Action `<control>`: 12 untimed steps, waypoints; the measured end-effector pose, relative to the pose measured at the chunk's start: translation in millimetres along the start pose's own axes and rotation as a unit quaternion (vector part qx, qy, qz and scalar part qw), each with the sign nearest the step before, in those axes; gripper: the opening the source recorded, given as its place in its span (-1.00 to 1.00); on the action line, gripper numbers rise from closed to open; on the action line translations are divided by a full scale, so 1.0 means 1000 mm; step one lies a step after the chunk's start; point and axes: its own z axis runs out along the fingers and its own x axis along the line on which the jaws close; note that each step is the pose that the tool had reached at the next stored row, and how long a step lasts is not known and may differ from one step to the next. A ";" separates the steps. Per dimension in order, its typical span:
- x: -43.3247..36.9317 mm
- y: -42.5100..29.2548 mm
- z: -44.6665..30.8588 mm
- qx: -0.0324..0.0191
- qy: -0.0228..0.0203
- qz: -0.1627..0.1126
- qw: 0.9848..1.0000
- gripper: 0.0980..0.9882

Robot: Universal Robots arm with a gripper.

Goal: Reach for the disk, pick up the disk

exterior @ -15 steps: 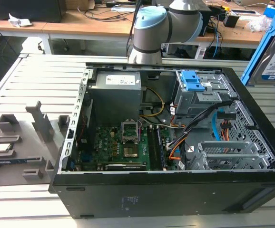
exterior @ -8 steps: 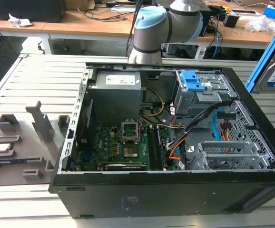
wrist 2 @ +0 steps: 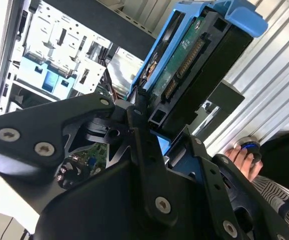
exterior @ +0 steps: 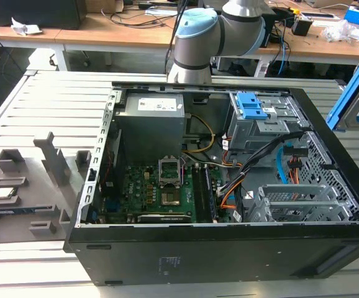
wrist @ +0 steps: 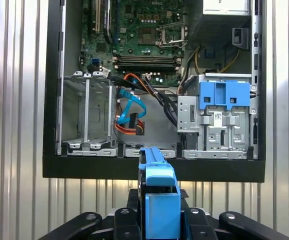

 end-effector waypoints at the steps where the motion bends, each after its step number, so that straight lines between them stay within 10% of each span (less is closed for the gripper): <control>1: 0.0034 0.0000 0.0001 0.000 0.000 0.000 1.000 -0.40; 12: 0.0291 0.0003 0.0010 0.000 0.000 0.000 1.000 -0.40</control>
